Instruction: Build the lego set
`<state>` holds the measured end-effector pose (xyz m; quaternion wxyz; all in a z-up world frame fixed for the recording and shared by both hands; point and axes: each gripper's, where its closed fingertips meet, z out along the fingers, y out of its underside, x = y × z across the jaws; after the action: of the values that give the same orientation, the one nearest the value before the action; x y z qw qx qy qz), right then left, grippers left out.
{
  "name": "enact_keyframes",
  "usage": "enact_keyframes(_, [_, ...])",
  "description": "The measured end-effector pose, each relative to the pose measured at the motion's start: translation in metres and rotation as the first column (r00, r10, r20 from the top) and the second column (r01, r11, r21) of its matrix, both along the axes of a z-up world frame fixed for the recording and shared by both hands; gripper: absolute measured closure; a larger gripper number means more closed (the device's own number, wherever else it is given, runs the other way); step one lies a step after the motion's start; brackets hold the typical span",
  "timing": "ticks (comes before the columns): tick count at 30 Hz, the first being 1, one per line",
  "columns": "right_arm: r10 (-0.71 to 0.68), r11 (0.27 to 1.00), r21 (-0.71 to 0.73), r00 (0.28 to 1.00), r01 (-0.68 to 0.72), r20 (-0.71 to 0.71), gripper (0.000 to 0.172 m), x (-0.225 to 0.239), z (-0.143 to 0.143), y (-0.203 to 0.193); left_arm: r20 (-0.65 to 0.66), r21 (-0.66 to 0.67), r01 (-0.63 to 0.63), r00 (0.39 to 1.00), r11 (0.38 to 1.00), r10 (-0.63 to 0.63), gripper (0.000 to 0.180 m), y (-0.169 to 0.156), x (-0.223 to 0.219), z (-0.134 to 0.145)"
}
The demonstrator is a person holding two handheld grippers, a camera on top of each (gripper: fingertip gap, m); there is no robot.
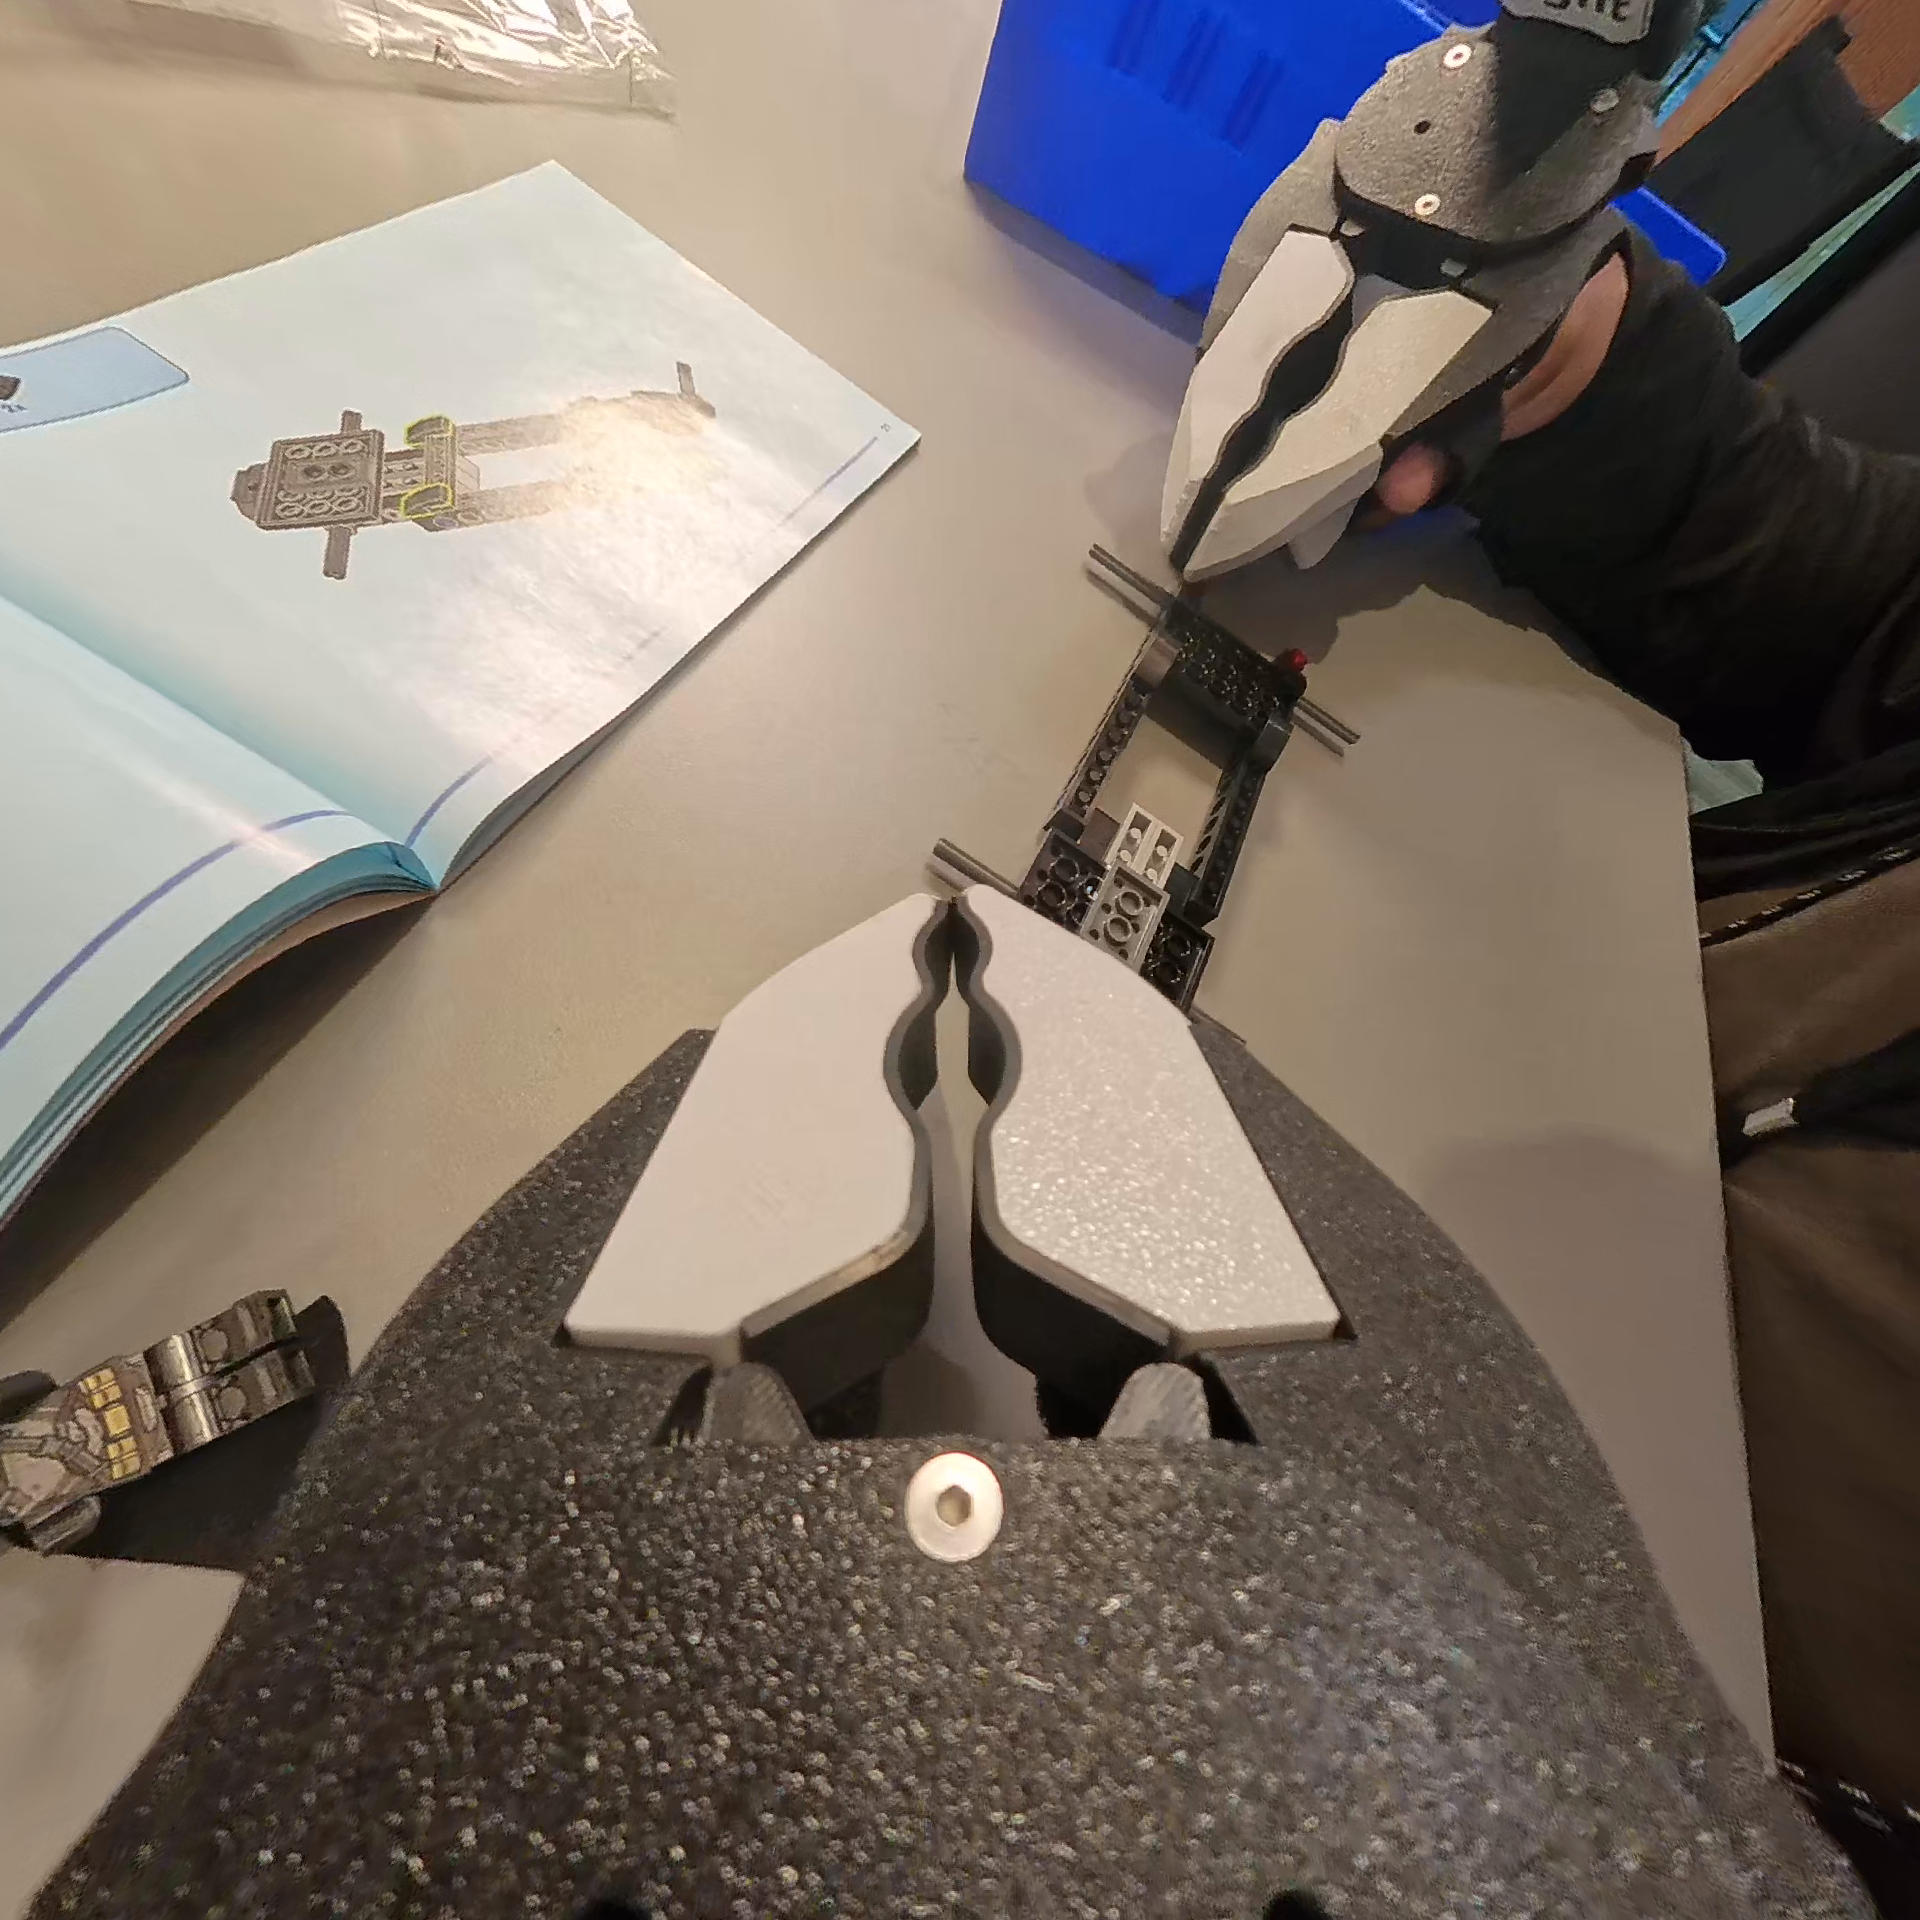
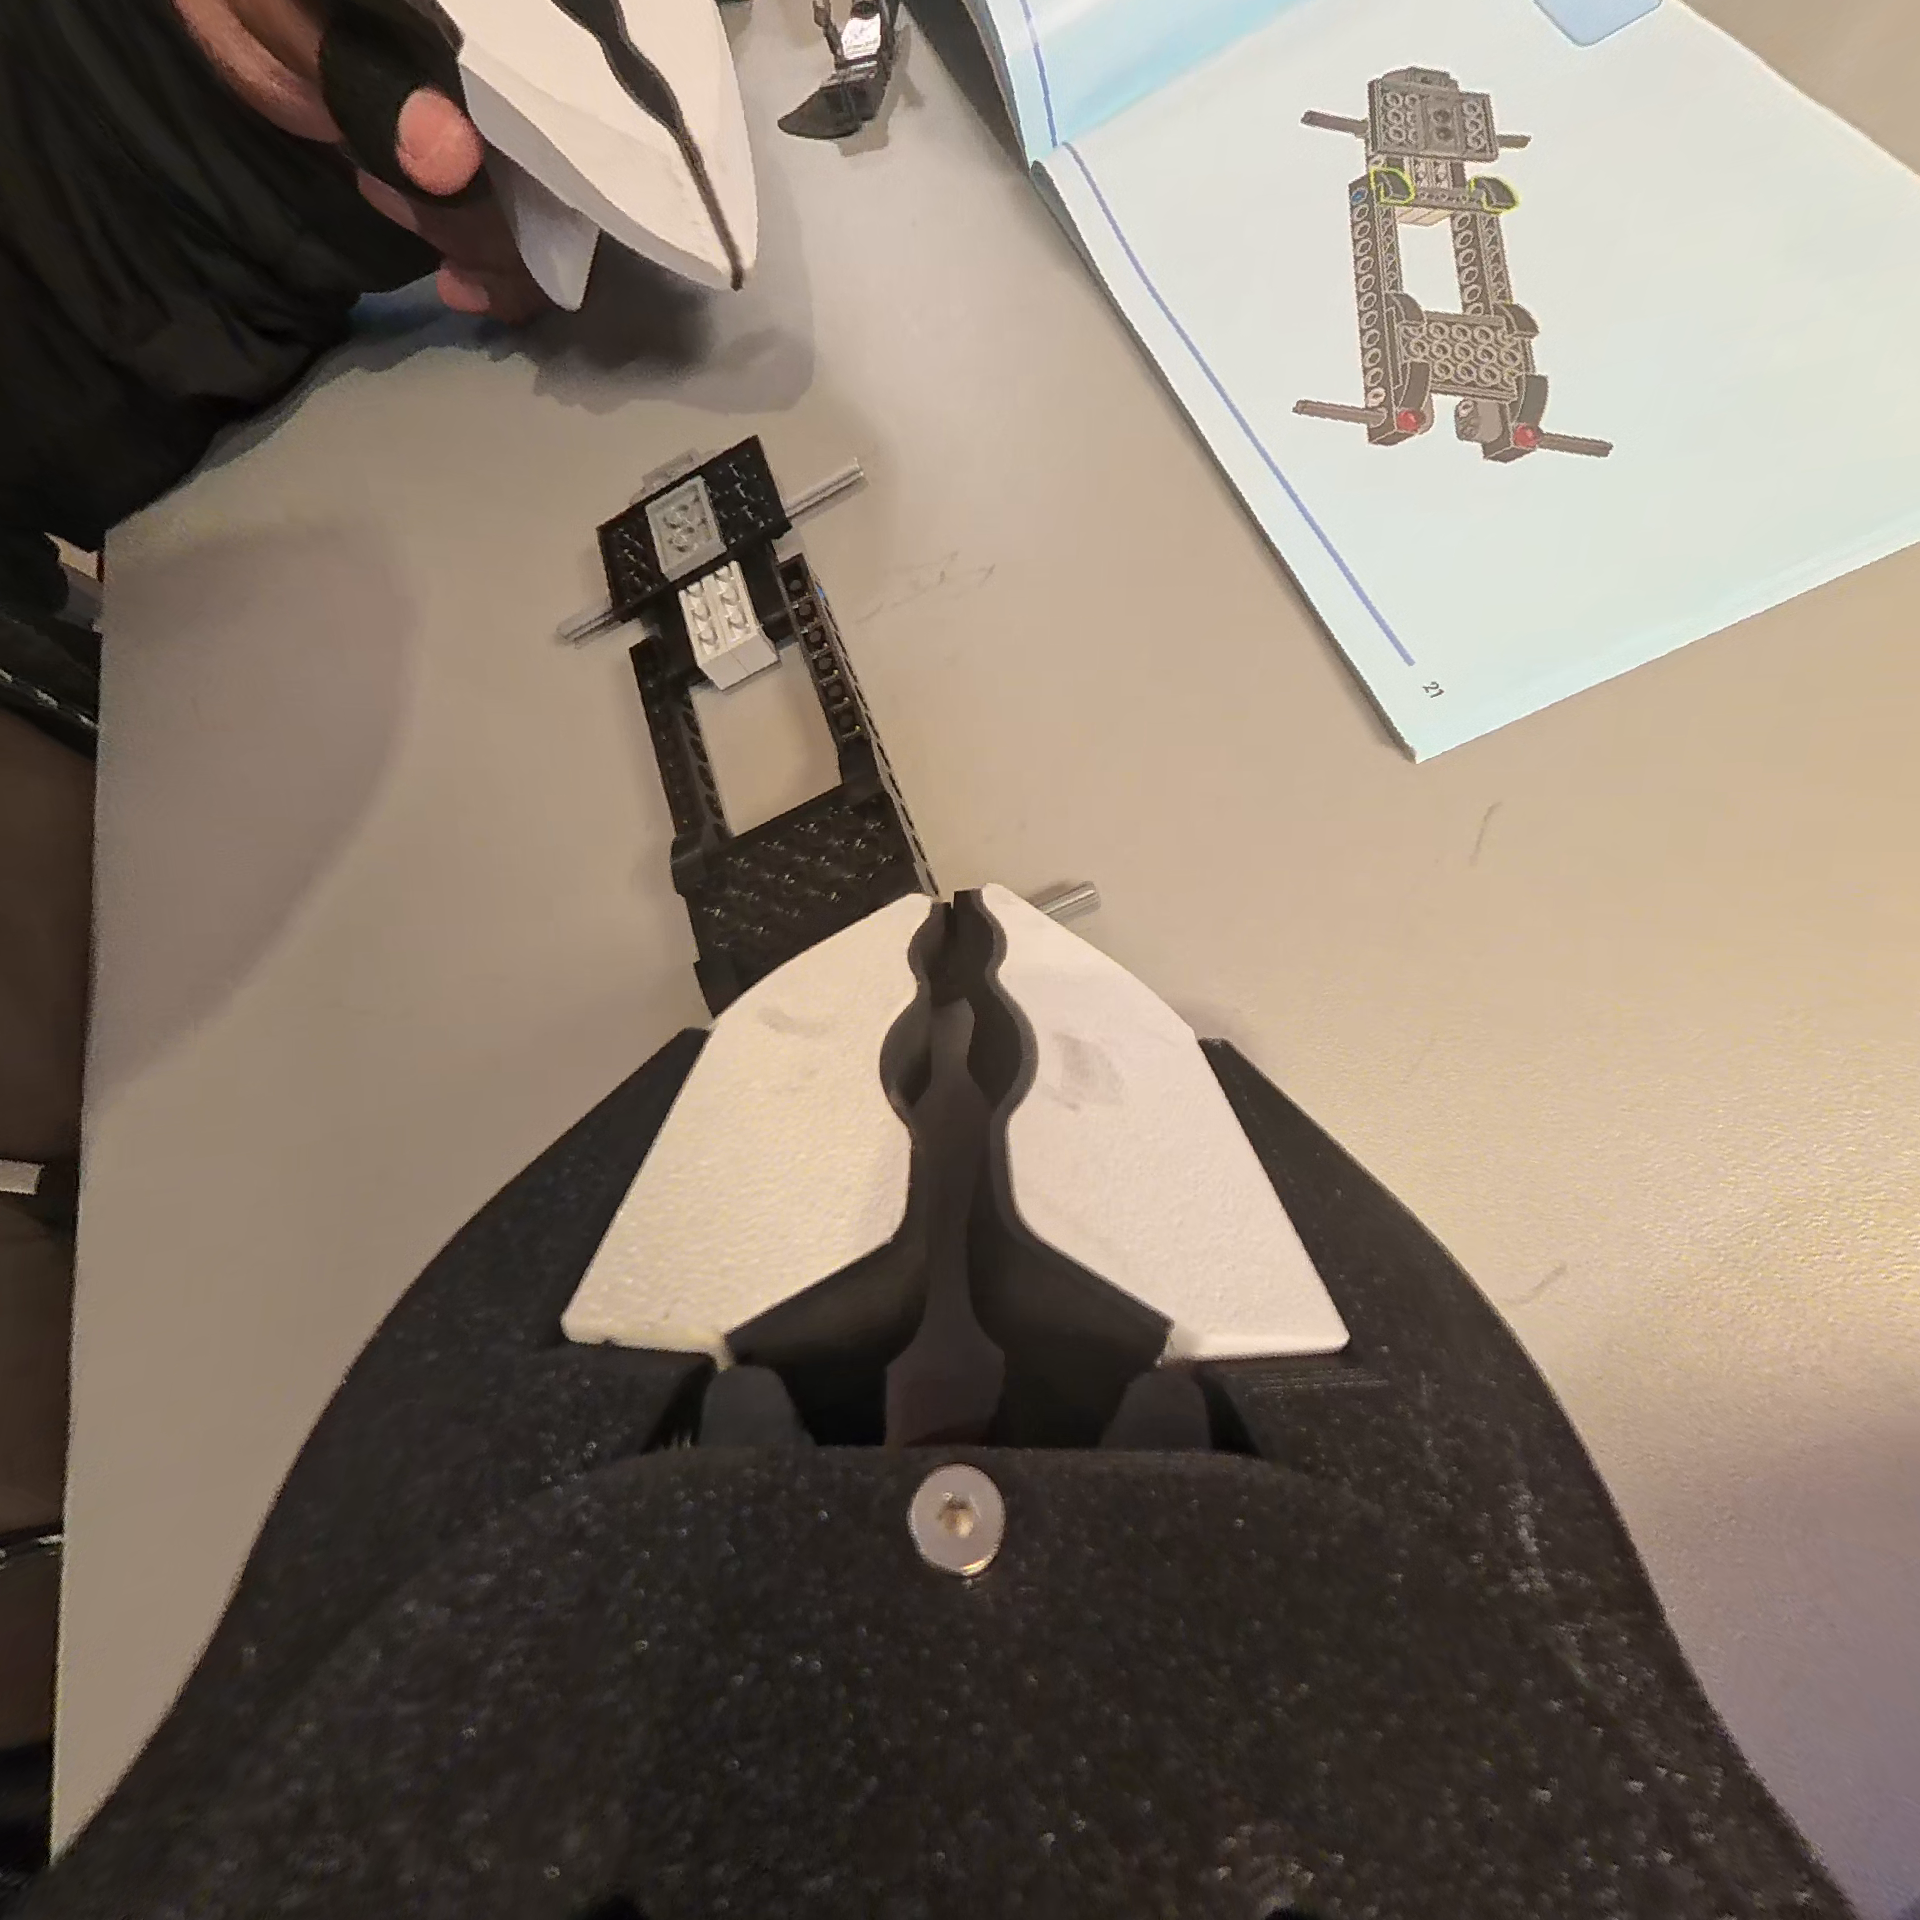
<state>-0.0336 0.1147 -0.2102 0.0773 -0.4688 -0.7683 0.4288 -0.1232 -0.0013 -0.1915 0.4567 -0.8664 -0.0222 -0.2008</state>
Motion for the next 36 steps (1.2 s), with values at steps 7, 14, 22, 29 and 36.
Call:
enact_keyframes(7, [0.020, 0.995, 0.102, 0.999, -0.023, 0.028, 0.171, 0.016, -0.003, 0.000, 0.038, 0.010, 0.044, 0.998, 0.999, -0.045, 0.180, -0.001, 0.005, 0.002])
enact_keyframes(14, [-0.071, 0.980, 0.182, 0.994, 0.085, -0.083, 0.171, 0.057, 0.022, 0.017, 0.042, 0.028, 0.055, 0.998, 0.998, -0.056, 0.180, -0.002, 0.007, 0.004])
enact_keyframes(22, [0.011, 0.957, 0.290, 1.000, -0.017, 0.022, 0.171, 0.127, -0.014, 0.003, 0.019, 0.005, 0.074, 0.997, 0.997, -0.074, 0.180, -0.002, 0.010, 0.001])
enact_keyframes(29, [0.058, 0.972, 0.224, 0.998, -0.064, 0.034, 0.171, 0.161, -0.013, -0.005, 0.023, -0.012, 0.073, 0.997, 0.997, -0.073, 0.180, -0.001, 0.011, -0.001])
enact_keyframes(36, [0.070, 0.997, 0.042, 0.997, -0.069, -0.027, 0.166, 0.195, 0.073, 0.021, 0.007, -0.064, 0.099, 0.995, 0.993, -0.098, 0.180, -0.001, 0.015, -0.009])
